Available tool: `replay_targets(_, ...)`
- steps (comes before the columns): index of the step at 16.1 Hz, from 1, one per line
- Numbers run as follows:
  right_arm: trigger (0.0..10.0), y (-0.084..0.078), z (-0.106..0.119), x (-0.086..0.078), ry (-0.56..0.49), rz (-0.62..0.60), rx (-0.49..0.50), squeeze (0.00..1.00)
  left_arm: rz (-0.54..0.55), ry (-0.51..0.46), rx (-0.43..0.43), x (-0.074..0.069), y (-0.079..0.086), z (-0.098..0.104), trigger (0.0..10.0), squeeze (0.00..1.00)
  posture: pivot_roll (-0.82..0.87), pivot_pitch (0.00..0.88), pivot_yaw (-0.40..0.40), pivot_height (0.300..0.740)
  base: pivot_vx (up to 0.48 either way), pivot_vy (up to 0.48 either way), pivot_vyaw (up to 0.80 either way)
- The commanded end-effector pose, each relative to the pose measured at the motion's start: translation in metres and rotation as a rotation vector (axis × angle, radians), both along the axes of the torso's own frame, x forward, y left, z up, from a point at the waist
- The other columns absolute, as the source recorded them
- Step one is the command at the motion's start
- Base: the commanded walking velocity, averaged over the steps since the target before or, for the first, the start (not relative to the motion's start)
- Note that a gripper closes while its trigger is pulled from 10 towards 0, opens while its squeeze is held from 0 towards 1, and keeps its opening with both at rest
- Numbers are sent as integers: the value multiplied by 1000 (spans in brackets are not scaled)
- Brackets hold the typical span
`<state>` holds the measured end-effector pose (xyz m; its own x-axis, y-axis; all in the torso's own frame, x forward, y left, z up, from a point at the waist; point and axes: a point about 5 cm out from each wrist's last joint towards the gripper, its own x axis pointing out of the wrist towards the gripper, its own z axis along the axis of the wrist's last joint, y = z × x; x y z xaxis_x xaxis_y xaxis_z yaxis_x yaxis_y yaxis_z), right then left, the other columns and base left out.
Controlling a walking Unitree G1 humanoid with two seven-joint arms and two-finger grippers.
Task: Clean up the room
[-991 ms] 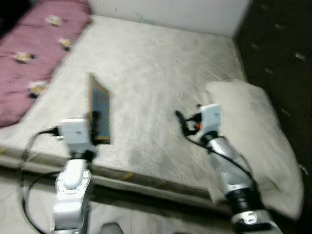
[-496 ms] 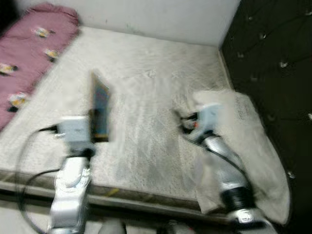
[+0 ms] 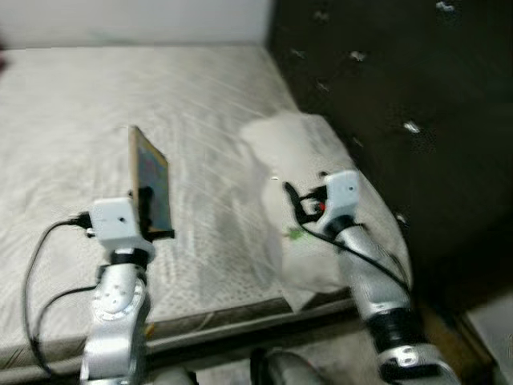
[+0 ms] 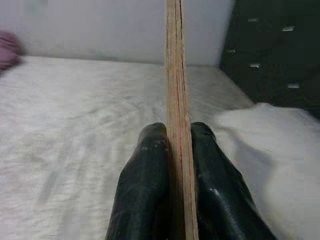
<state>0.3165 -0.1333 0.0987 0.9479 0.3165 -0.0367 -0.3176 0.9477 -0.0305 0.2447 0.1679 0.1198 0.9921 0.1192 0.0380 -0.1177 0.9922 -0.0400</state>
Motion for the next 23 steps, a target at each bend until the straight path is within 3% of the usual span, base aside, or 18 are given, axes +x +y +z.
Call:
replay_targets(1, 10000, 2, 2, 1, -7, -1, 9, 0, 22, -12, -21, 0, 4, 5, 10000, 0, 10, 46, -50, 740, 0, 0, -800)
replay_targets(2, 10000, 2, 2, 1, -6, -1, 8, 0, 30, 1, -76, -1, 5, 4, 10000, 0, 9, 48, -44, 740, 0, 0, -800)
replay_targets(6, 10000, 2, 0, 0, -3, 0, 7, 0, 118, 25, -79, -7, 12, -1, 10000, 0, 8, 47, -33, 740, 0, 0, 0)
replay_targets(7, 10000, 0, -1, -1, -1, -3, 5, 0, 108, 25, -176, -10, 14, -3, 10000, 0, 1, 47, -27, 740, 0, 0, 0)
replay_targets(10, 10000, -10, -7, -6, 20, -29, -5, 0, 150, 34, -198, -18, 27, -11, 10000, 0, 2, 45, -25, 740, 0, 0, -446)
replay_targets(12, 10000, -11, -7, -5, 21, -37, 0, 0, 161, 38, -75, -20, 32, -12, 10000, 0, -5, 61, -32, 740, 0, 0, -653)
replay_targets(13, 10000, -10, -2, -6, 3, -20, 8, 0, 188, -12, 63, -26, 38, -8, 10000, 0, -13, 52, -38, 740, 0, 0, 0)
replay_targets(15, 10000, -13, 0, -7, -2, -28, 5, 0, 210, -3, 172, -32, 46, -6, 10000, 0, -4, 62, -45, 740, 0, 0, 0)
replay_targets(17, 10000, -20, -4, -13, 10, -32, -10, 0, 166, 37, 103, -40, 47, -11, 10000, 0, 5, 68, -53, 740, 0, 0, 0)
replay_targets(20, 10000, -22, -8, -19, 24, -28, -17, 0, 176, 39, 97, -48, 43, -16, 10000, 0, 6, 79, -55, 740, 0, 0, 0)
replay_targets(23, 10000, -17, -6, -19, 24, -7, -2, 0, 145, 34, 66, -45, 36, -15, 10000, 0, 6, 81, -50, 740, 0, 0, 0)
